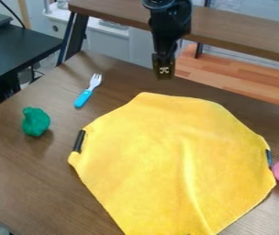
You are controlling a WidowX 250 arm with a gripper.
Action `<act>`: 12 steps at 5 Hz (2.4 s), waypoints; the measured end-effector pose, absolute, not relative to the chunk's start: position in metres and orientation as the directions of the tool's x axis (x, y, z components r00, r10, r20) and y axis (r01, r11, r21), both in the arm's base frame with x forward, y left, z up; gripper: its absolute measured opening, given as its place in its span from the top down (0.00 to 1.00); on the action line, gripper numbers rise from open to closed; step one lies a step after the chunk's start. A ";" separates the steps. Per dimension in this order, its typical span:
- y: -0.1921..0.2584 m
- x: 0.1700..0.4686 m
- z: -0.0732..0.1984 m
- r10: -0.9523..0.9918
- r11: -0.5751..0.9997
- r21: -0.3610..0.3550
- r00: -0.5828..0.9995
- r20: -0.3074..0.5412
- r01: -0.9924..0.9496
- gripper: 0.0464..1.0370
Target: Put the green broccoli on the left edge of the cloth
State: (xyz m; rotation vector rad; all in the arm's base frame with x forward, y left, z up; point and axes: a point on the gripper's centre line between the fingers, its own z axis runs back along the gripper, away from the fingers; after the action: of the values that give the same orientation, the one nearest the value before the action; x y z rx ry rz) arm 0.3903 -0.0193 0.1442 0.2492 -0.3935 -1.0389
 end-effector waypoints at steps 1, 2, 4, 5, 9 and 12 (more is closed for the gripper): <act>-0.020 0.389 0.131 -0.874 0.486 0.354 0.450 0.183 0.799 0.04; 0.001 0.364 0.106 -0.874 0.486 0.297 0.449 0.188 0.822 0.04; 0.044 0.331 0.095 -0.855 0.516 0.268 0.468 0.225 0.814 0.04; 0.063 0.322 0.089 -0.846 0.529 0.259 0.480 0.230 0.808 0.04; 0.165 0.301 0.066 -0.750 0.661 0.236 0.641 0.163 0.712 0.04; 0.172 0.295 0.031 -0.745 0.667 0.153 0.648 0.157 0.729 0.06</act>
State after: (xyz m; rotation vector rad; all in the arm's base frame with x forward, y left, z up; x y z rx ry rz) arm 0.2946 0.1724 0.0312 0.0784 -0.2142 -0.8388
